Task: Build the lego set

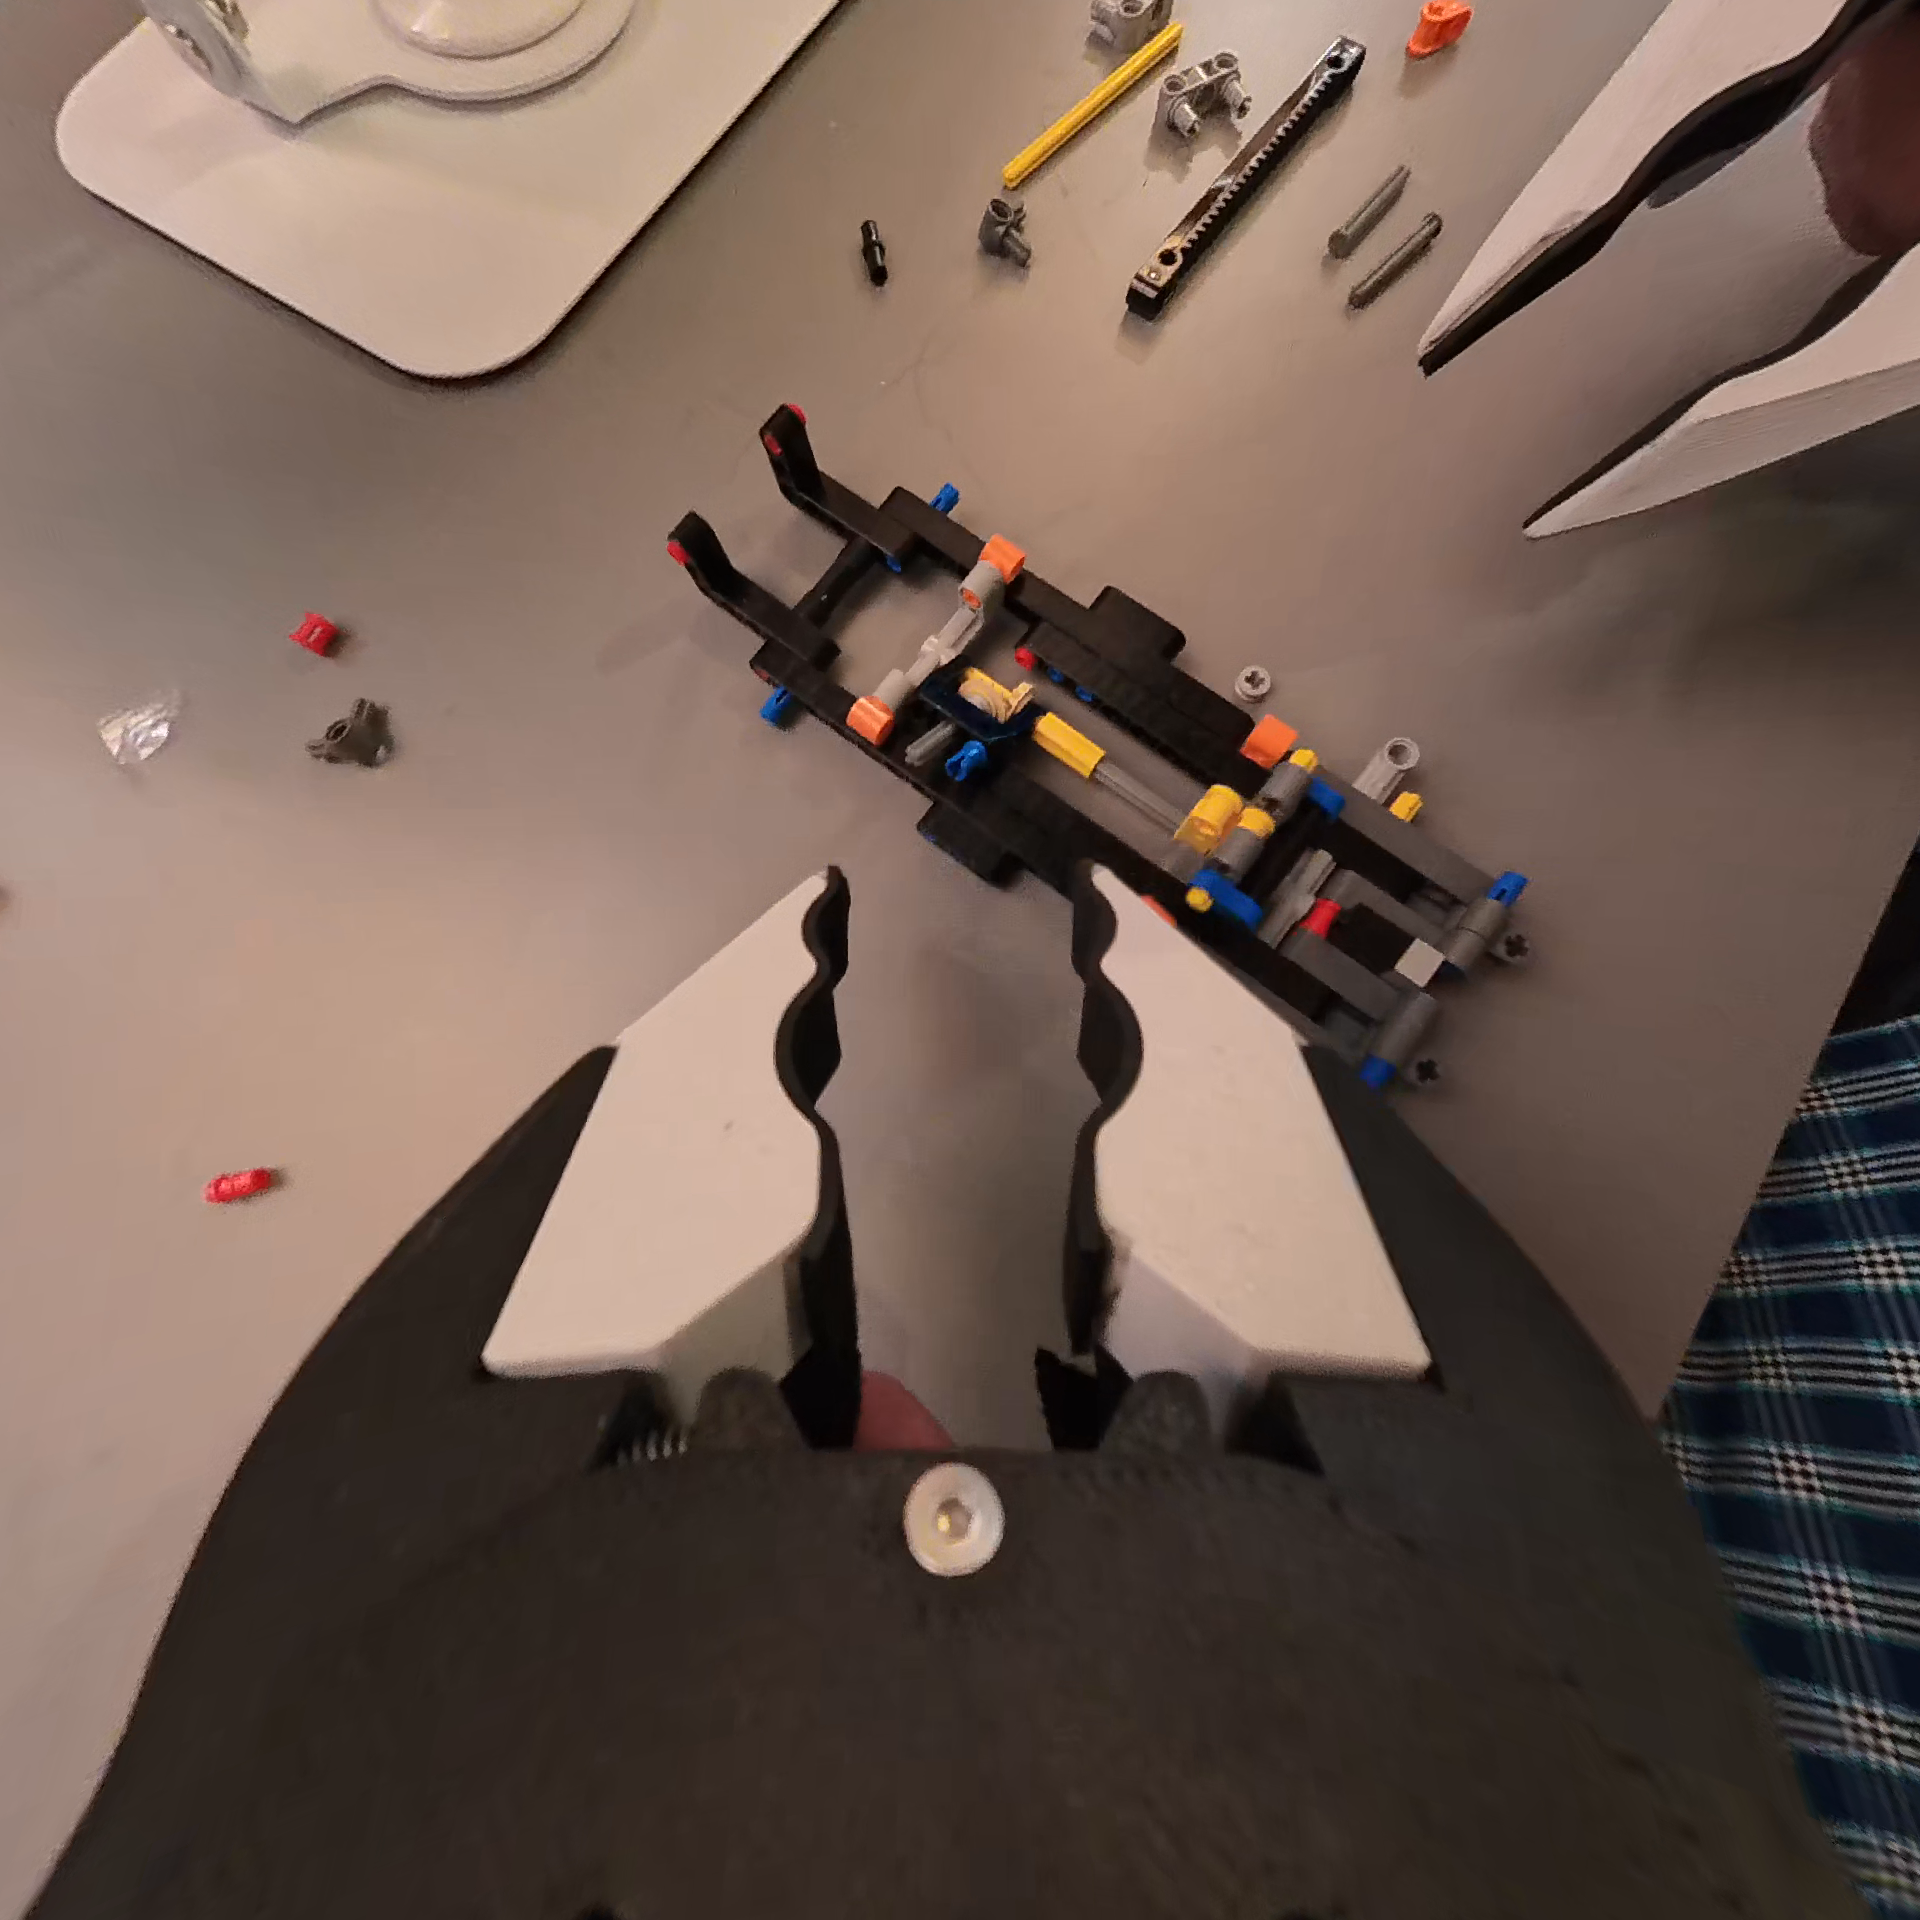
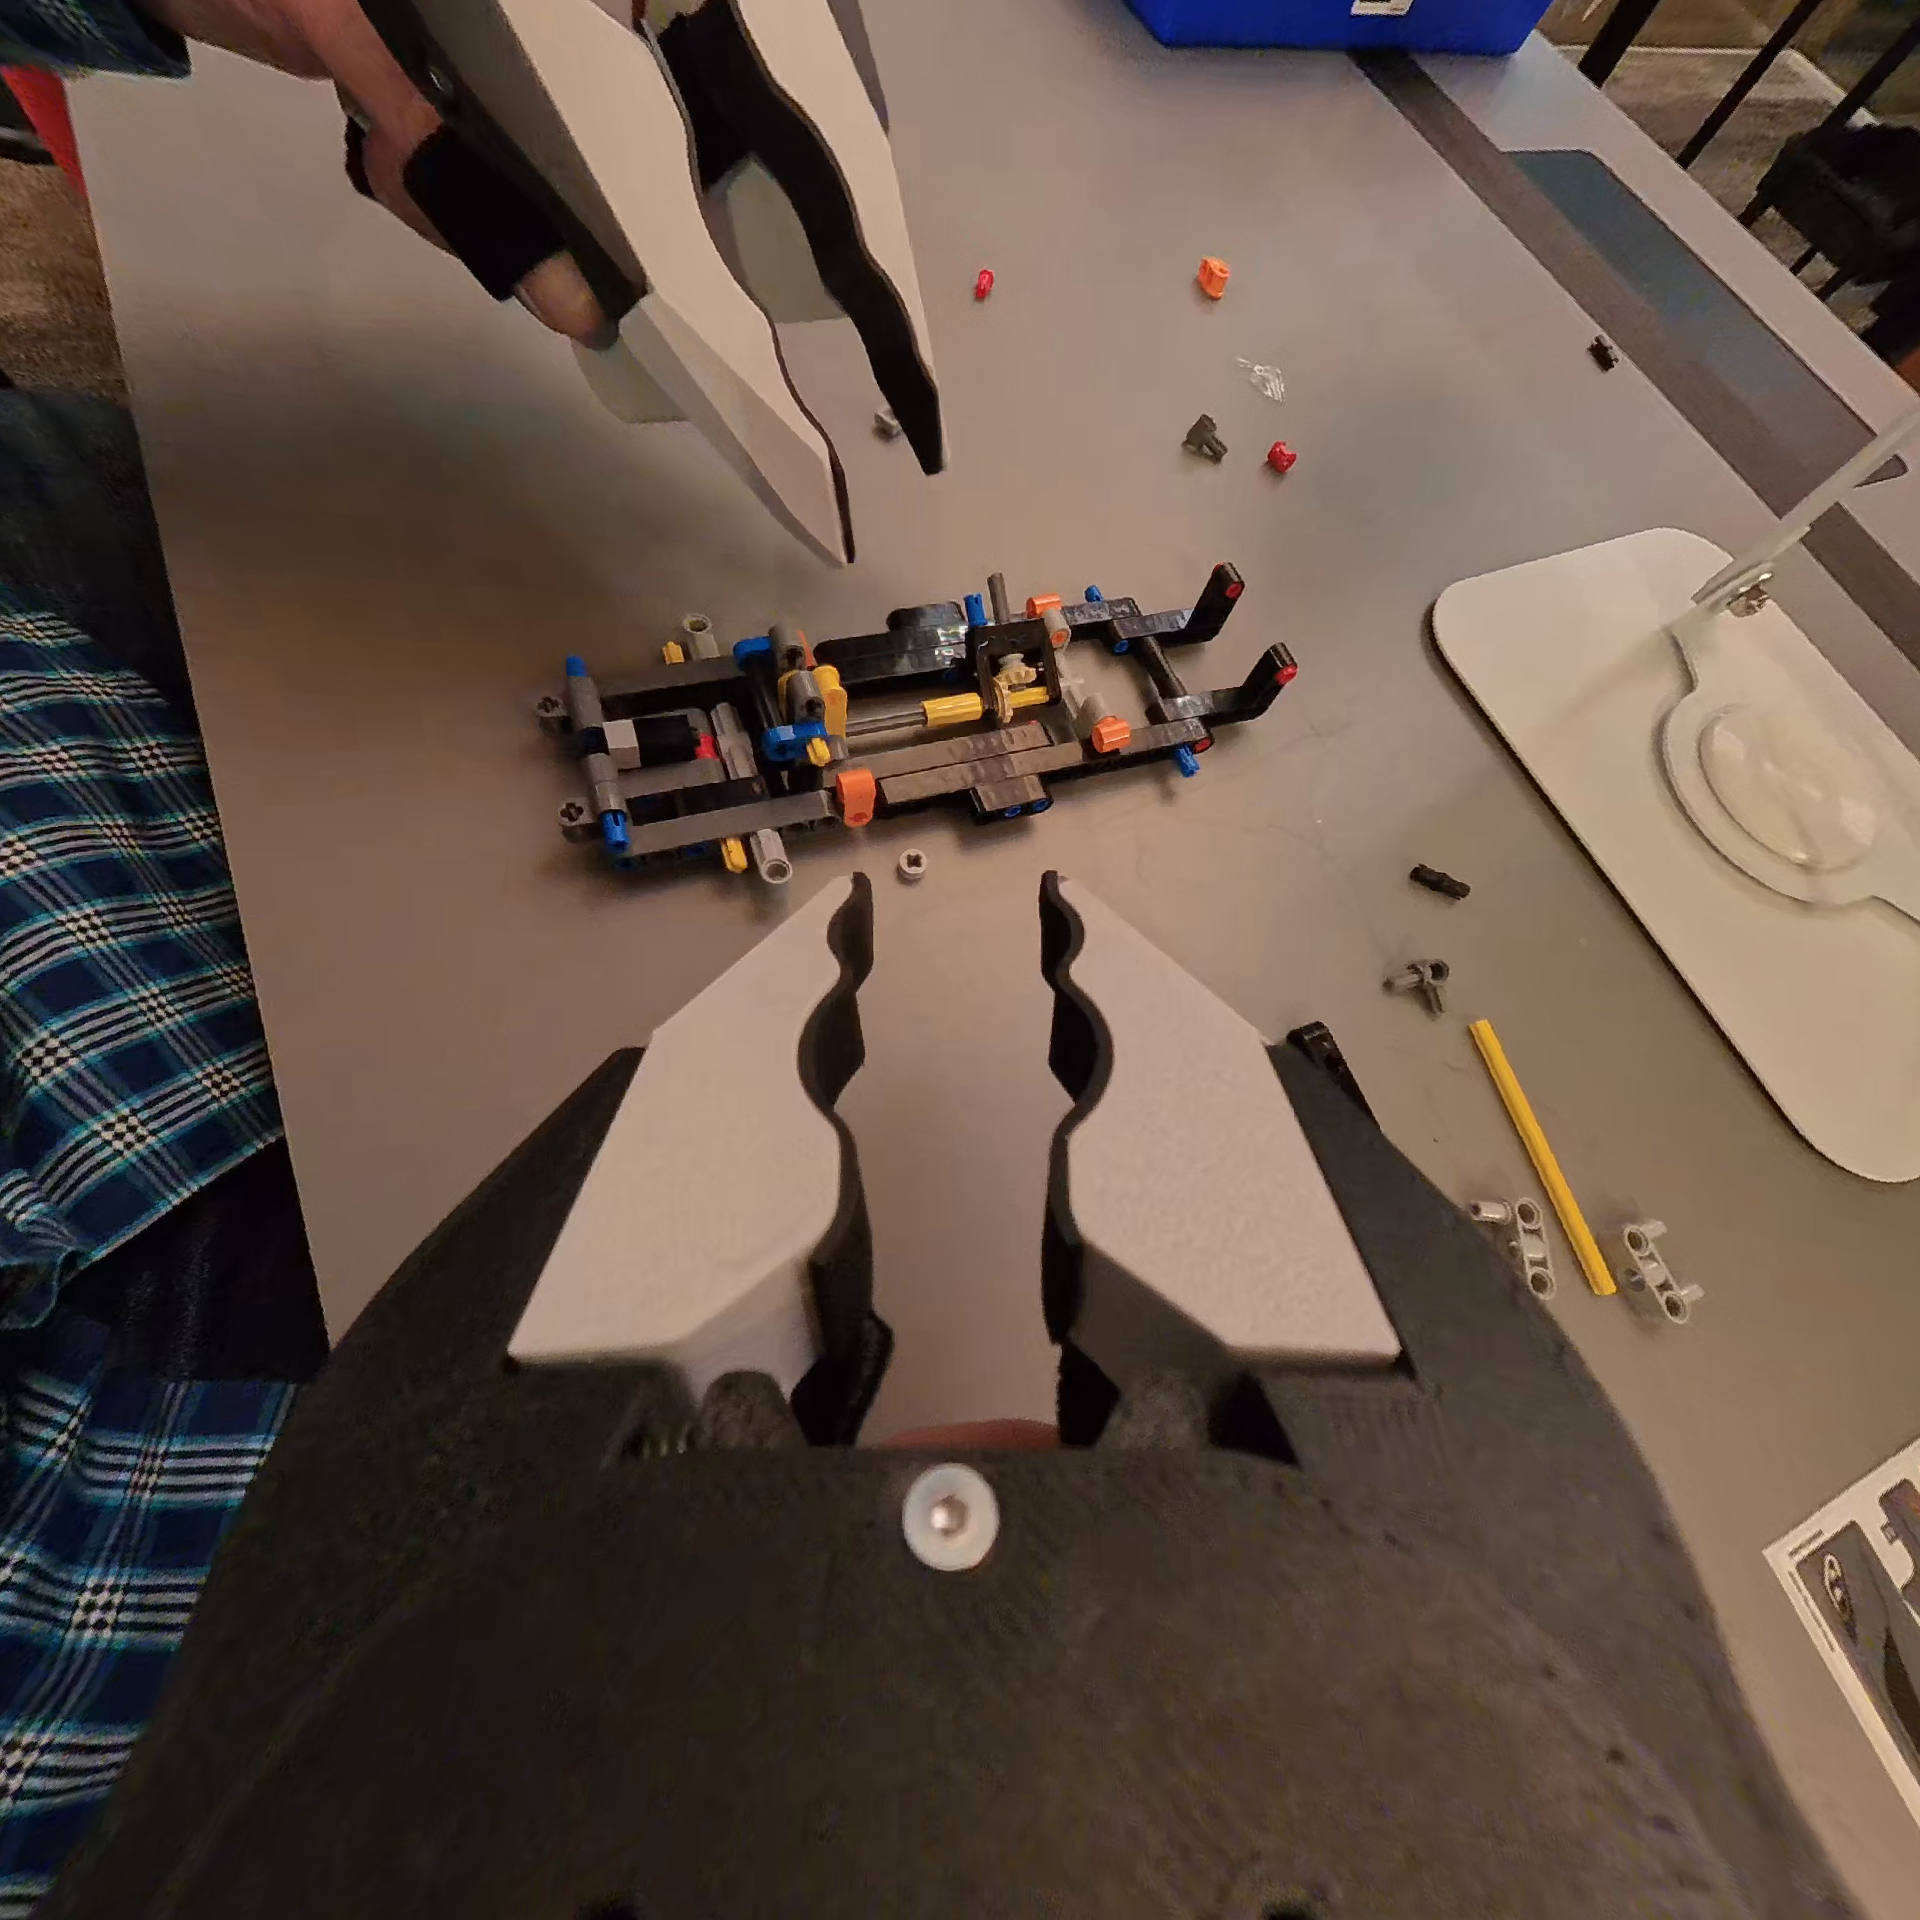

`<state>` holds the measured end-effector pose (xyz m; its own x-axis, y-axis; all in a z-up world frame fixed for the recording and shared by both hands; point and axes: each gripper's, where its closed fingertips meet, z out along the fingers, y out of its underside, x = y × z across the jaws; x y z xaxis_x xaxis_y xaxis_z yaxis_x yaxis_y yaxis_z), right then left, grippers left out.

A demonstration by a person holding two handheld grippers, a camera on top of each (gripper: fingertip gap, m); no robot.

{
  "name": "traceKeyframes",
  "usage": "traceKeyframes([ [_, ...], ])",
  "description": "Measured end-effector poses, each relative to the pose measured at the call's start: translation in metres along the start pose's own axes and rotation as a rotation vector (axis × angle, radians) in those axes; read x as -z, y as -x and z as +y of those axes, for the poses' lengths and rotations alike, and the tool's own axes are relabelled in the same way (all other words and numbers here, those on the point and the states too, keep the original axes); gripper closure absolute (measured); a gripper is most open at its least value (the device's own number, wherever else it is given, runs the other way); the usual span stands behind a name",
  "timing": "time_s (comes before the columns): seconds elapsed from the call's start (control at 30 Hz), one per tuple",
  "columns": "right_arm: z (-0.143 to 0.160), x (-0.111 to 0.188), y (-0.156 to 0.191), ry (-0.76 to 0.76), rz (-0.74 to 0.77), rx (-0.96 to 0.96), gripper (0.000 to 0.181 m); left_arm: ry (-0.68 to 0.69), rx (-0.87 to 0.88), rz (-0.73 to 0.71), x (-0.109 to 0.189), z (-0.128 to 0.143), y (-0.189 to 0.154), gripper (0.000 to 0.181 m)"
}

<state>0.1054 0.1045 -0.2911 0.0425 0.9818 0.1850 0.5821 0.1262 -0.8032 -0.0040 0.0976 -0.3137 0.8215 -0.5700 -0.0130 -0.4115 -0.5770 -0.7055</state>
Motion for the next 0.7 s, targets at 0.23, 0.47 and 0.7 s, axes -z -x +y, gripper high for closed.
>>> traceKeyframes([
  [0.23,-0.003,0.008,-0.004,0.004,0.026,0.019,0.151,-0.009,0.053,-0.034,0.021,0.008,-0.011,0.133],
  [0.47,0.014,0.006,-0.002,0.082,-0.015,-0.008,0.151,0.003,0.102,-0.031,0.028,0.022,-0.043,0.130],
  [0.7,0.017,0.005,0.001,0.094,-0.029,-0.013,0.151,0.036,0.095,-0.047,0.014,0.028,-0.067,0.119],
])
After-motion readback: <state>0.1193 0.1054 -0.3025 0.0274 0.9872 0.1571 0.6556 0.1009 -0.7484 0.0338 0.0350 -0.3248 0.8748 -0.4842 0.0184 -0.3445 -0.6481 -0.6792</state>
